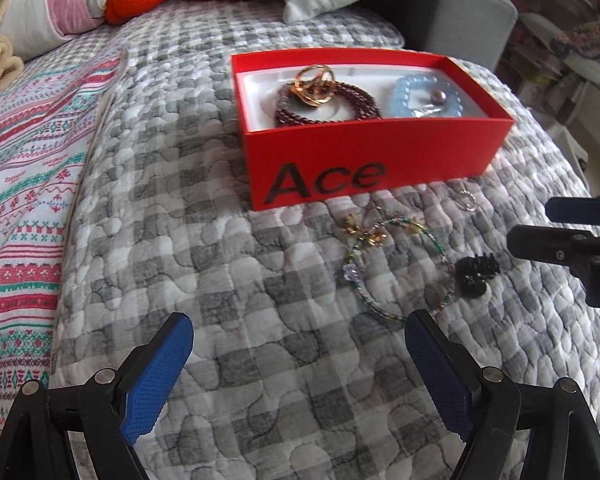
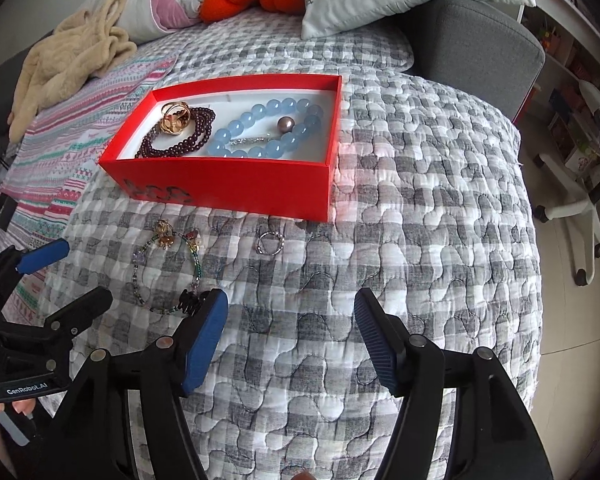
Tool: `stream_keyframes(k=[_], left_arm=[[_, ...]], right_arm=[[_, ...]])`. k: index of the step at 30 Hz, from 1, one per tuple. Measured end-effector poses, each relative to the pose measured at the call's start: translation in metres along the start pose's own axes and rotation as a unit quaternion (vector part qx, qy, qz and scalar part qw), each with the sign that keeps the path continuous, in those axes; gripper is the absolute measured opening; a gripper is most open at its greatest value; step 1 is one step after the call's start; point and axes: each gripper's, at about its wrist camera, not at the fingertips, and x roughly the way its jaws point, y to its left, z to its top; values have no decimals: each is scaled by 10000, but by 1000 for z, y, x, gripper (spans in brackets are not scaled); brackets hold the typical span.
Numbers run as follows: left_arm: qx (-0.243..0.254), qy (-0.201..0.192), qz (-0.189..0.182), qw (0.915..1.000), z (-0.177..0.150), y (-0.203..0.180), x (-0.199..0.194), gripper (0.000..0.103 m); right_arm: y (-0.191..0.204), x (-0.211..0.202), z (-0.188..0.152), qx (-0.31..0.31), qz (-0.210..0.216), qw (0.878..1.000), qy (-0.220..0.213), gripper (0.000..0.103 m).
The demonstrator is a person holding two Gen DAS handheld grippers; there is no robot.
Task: Organize jewelry
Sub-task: 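Lower the left gripper onto the beaded flower-charm bracelet and grasp it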
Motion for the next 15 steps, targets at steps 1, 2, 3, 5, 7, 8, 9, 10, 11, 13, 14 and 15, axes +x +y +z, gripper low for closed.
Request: stream_keyframes(k=[1,2,3,5,7,8,9,10,11,13,14,15], left_arm=[[57,22,-95,9999,0,-3,1,89],[115,24,-176,9998,0,-6,2,89],[180,7,-249,9995,0,-9,2,88],[348,-5,-417,9985,1,-16,4,86],[546,-2,-506,9972,1,-24,8,86],[660,10,-529,9964,1,-28,11,86],[751,24,-531,9958,1,-31,14,86],[830,40,-491,9953,1,-34,17,86],[912,45,-423,9949,1,-36,20,86],[1061,-16,-327,9938,1,-40,23,86],[1093,-30,-320,9935,3,-41,24,86],[1094,-29,-317,9935,4,-41,26,86]], right_arm=[[-1,0,-1,7,0,10000,6,69],[-3,0,-2,10,-18,10000,21,69],[-4,0,-4,7,-45,10000,41,69],[-6,0,-6,8,-74,9999,77,69],[-10,1,-7,42,-29,9999,107,69],[-11,0,-7,67,-4,9999,119,69],[-13,0,-8,99,18,9999,126,69],[-15,-1,-9,132,40,9998,127,69],[-17,-1,-9,165,67,9998,128,69],[-19,-3,-9,197,116,9996,135,69],[-19,-3,-9,202,125,9996,130,69],[-20,-4,-9,204,126,9996,125,69]])
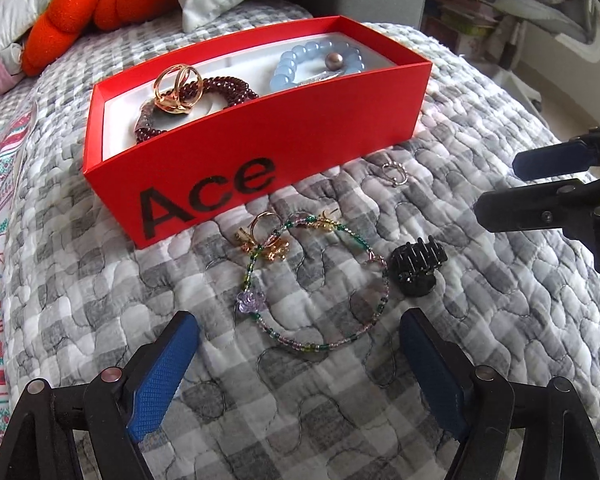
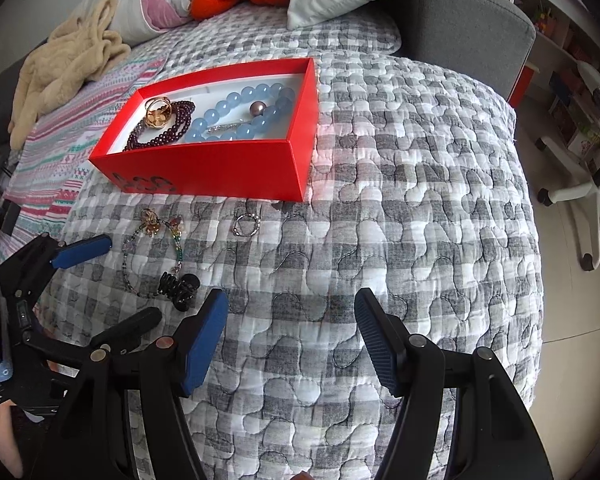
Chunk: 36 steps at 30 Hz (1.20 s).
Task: Organize jewelry
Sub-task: 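Lower the left gripper onto the beaded flower-charm bracelet and grasp it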
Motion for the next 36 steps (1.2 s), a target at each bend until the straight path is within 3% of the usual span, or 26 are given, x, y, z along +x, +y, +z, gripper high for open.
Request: stream_keyframes(k=[5,7,12,21,23,25,30,36], left_arm=[[68,-58,14,10000,4,-1,2,74],[101,-73,21,9999,5,-3,2,63],[98,-92,23,9999,6,-2,0,55],[30,-146,46,9999,2,5,-12,52],[-8,-168,46,9998,0,8,-16,48],[-59,-164,44,9998,-2,12,-20,37],[-188,-38,85,9998,-9,24,-20,37],[-587,-112,-243,9979,-3,35,-24,37]], right_arm=[[-8,-2,0,68,33,10000,4,69],[-10,-3,-1,63,25,10000,0,69],[-14,-1,-2,70,-20,10000,46,69],[-8,0,4,52,-33,10000,24,69],[-4,2,5,33,-34,10000,38,69],[1,4,6,25,-5,10000,51,69],[13,9,8,16,90,9999,102,69],[20,14,14,77,217,9997,115,69]])
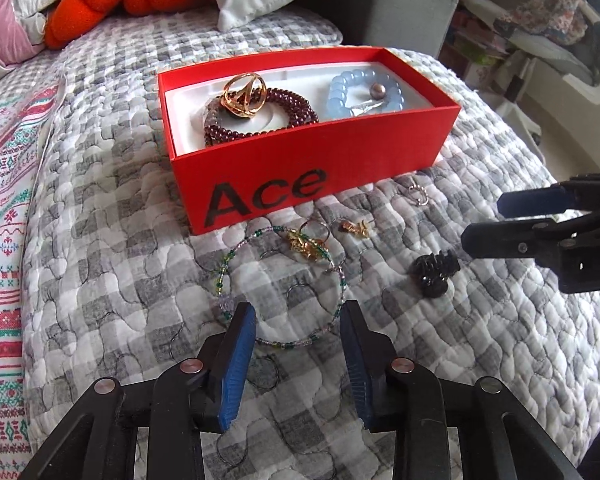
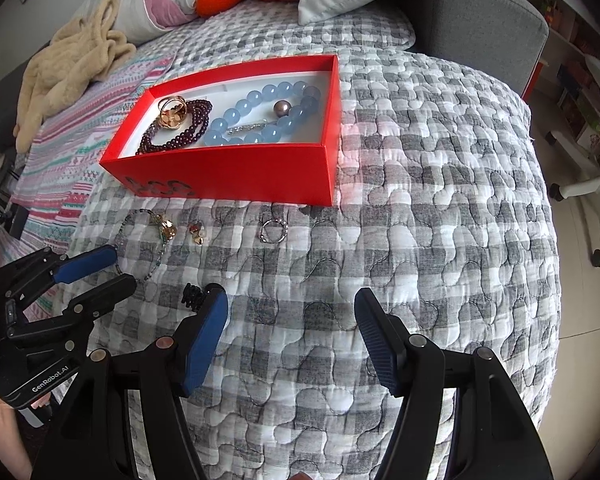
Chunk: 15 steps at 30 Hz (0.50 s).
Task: Organize jewelry
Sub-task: 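Lower the left gripper onto the beaded flower-charm bracelet and grasp it, then grasp the black hair claw clip with the right gripper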
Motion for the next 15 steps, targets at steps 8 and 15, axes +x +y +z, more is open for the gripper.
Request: stream_keyframes(k=[8,15], left_arm=[[-221,-17,502,9985,8,14,11,38],[-383,59,556,9977,9,20,20,7]], right_arm=[[1,4,7,62,184,9998,36,69],[4,9,6,35,337,9994,120,69]])
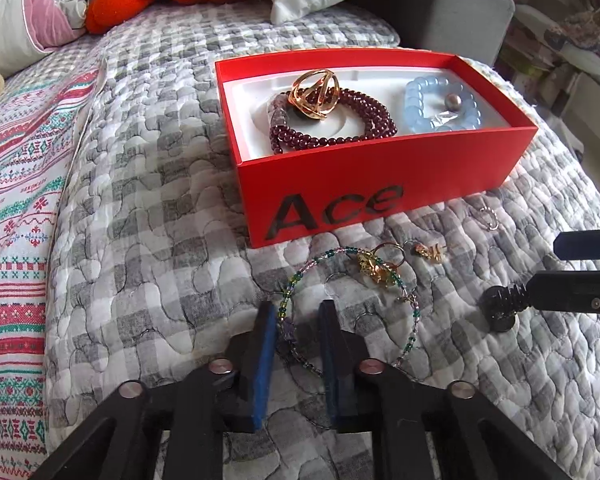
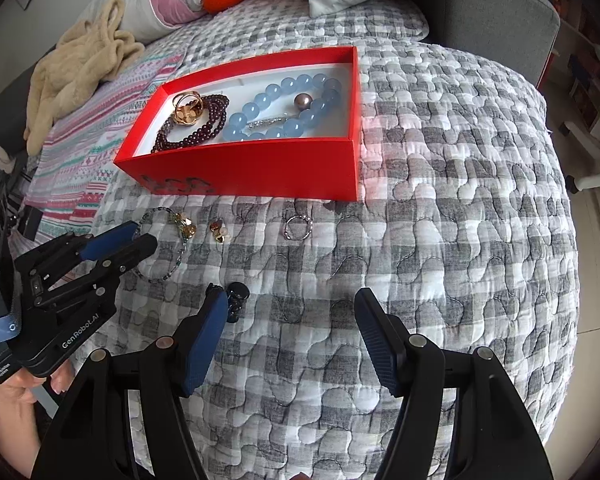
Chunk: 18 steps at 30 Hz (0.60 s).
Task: Organize jewelry
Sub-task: 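Grasp the black hair claw clip with the right gripper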
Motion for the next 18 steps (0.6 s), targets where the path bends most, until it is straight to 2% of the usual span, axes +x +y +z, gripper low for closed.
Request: stream_keyframes(k=[1,5,8,10,12,18], left_arm=[[-53,26,-28,10000,0,2,0,5],[-299,41,-124,9995,0,7,-4,5],[-507,-70,-7,9987,-1,12,-11,4],[-629,-166,-66,9979,-1,14,-19,4],[-682,-258,-140,9972,-1,15,-27,4],[-760,-455,-271,9957,-1,18,-46,4]], right_arm=[[2,1,0,-17,16,10000,0,69],[11,4,-2,-81,97,9999,22,68],[16,6,-3,-119,148,9998,10,68],[20,6,-3,-122,194,9997,-3,67],[22,7,-4,-134,217,9997,17,59],[35,17,-5,-268,184,9994,144,43]])
